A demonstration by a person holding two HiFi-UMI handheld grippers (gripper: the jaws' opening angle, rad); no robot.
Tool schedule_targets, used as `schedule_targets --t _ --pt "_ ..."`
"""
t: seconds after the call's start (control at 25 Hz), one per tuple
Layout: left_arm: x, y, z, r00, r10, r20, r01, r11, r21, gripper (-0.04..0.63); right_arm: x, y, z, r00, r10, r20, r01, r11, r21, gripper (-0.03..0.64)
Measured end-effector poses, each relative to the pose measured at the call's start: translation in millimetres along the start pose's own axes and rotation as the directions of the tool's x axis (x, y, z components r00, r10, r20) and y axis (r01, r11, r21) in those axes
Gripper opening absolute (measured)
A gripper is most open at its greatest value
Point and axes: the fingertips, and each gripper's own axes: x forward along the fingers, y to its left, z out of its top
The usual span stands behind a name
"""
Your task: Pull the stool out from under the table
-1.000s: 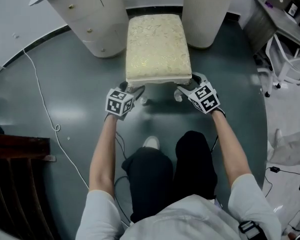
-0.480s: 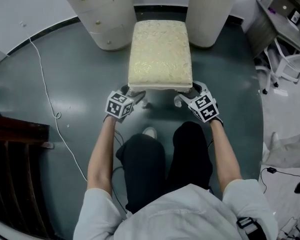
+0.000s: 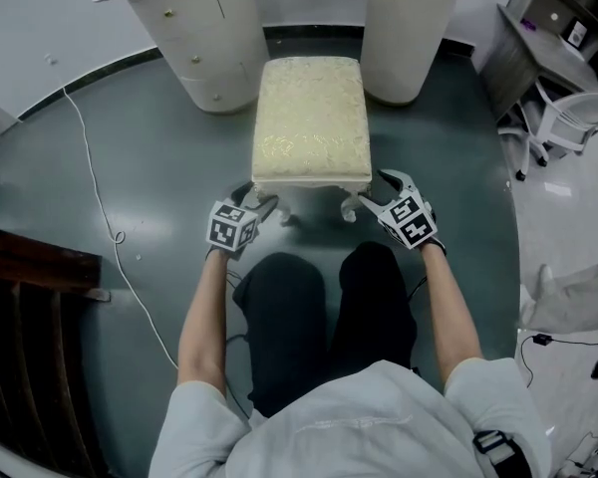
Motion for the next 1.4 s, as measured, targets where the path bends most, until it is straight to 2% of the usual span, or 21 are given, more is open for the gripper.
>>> schedule_targets --t 0.12,0.2,0.32,0.44,0.56,0.72,0.84,0.96,1.08,1.2,1.4 --pt "-28.3 8.3 7.5 0.998 0.043 0.053 -0.043 0.999 -0.008 0.297 -27.6 -21.3 -1.0 0.998 -0.051 0.026 0.050 0.998 0.027 0.299" --pt "-48.8 17.7 22.5 0.990 0.103 0.099 -0.104 0.995 0.009 0.265 -45.7 -38.1 4.8 0.994 -0.101 0.051 0.099 0.994 0.037 0.292" --pt "-75.0 33.8 58.7 0.961 0.213 0.179 -0.224 0.974 0.043 0.149 -73.0 -64.5 27.4 0.973 -0.203 0.111 0.201 0.979 0.033 0.189" --pt "-98.2 41.7 104.8 0.925 0.269 0.269 -0.296 0.953 0.062 0.054 -96.2 -80.8 61.3 0.942 -0.287 0.175 0.286 0.958 0.031 0.070" --pt "-116.0 36.7 151.8 0.898 0.264 0.351 -0.312 0.946 0.088 0.025 -117.6 -88.1 98.7 0.913 -0.323 0.248 0.328 0.944 0.026 0.028" --pt "-125.3 22.6 207.5 0.886 0.201 0.418 -0.297 0.938 0.177 0.023 -140.6 -98.1 145.0 0.884 -0.340 0.322 0.354 0.935 0.015 0.021" --pt "-126.6 25.4 250.9 0.872 0.171 0.458 -0.295 0.931 0.214 0.023 -148.4 -112.4 185.4 0.871 -0.346 0.350 0.374 0.927 -0.014 0.020" --pt "-134.7 32.2 300.9 0.877 0.145 0.458 -0.282 0.928 0.246 0.023 -161.4 -128.0 228.8 0.859 -0.360 0.364 0.381 0.925 0.017 0.020" --pt "-158.8 33.2 357.2 0.893 0.108 0.437 -0.254 0.923 0.290 0.023 -185.2 -143.8 282.1 0.855 -0.377 0.357 0.388 0.921 0.042 0.020" --pt "-190.4 34.5 407.3 0.909 0.075 0.410 -0.221 0.921 0.322 0.023 -212.8 -152.5 338.3 0.861 -0.376 0.341 0.385 0.922 0.045 0.020" --pt "-252.2 36.7 498.1 0.919 0.062 0.390 -0.201 0.923 0.328 0.023 -272.5 -165.1 432.8 0.880 -0.369 0.299 0.382 0.924 0.014 0.018"
